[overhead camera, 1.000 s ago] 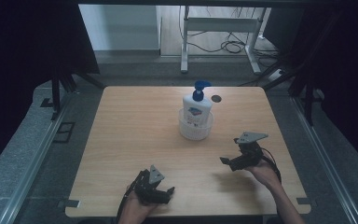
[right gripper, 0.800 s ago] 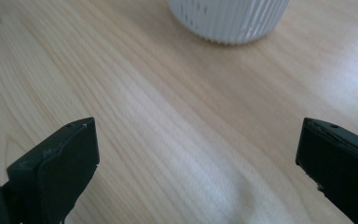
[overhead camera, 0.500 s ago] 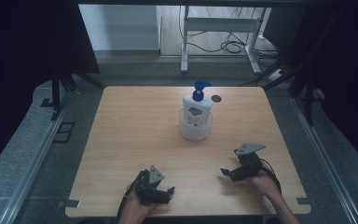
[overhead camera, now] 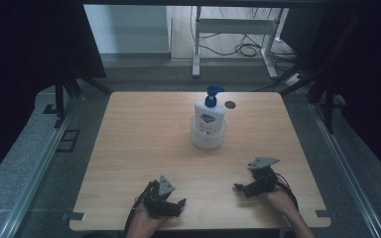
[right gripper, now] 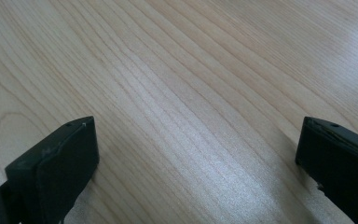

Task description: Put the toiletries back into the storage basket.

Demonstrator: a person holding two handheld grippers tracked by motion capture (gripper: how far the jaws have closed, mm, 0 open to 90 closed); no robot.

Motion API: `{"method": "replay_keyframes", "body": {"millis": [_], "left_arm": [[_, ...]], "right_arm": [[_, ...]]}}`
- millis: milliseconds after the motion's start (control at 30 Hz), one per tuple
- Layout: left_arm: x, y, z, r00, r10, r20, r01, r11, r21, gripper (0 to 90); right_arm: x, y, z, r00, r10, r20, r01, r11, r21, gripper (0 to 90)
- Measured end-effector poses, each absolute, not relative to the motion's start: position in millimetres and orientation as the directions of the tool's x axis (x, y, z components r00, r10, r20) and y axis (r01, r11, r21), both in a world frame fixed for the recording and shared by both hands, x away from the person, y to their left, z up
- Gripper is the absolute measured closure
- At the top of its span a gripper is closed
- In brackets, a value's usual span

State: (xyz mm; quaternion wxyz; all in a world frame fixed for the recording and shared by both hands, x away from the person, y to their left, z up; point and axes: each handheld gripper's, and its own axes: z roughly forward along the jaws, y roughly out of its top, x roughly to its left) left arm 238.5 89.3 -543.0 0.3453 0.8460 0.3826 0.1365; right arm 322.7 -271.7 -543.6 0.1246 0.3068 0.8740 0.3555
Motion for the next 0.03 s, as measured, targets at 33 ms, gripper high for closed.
{"method": "replay_keyframes", "body": {"millis": [33], "left_arm": [[238.5,89.2,-543.1,0.67,0.742,-0.033,0.553,-0.469,0.689,12.4]], "right_arm": [[322.7,-271.6,-543.6,-0.779,0.627,0.0,0.449,0.558,0.698,0.0]]}}
